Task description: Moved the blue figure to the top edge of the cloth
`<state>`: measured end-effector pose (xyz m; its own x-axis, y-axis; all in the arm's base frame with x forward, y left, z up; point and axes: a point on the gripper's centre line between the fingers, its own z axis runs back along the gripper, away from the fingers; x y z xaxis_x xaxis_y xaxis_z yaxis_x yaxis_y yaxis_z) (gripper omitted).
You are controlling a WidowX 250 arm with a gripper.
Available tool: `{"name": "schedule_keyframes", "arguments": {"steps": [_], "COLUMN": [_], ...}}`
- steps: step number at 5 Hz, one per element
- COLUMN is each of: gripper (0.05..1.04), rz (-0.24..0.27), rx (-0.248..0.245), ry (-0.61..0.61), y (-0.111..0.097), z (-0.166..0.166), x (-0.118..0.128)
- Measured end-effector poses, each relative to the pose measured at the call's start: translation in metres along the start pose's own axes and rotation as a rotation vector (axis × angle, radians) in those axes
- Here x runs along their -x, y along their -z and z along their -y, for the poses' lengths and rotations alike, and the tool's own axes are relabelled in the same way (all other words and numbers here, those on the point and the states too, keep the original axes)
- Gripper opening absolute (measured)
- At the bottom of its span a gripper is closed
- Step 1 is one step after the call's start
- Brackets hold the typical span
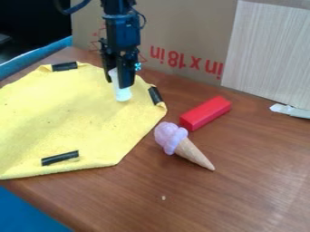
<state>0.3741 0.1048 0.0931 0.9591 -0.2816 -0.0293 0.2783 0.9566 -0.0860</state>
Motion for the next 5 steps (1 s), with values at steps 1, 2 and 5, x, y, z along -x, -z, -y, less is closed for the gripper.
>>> {"name": "schedule_keyframes", "arguments": {"steps": [1,2,5], "gripper": [0.636,0.926,1.001], "rz": [-0.016,-0.031,0.028], "rx": [-0.012,-0.007,-0.091], "ry": [0.005,0.019,0.119], "y": [0.006,0.008,-0.068], "z": [-0.001,0.0,0.01], "x": [0.003,0.006,0.02]}}
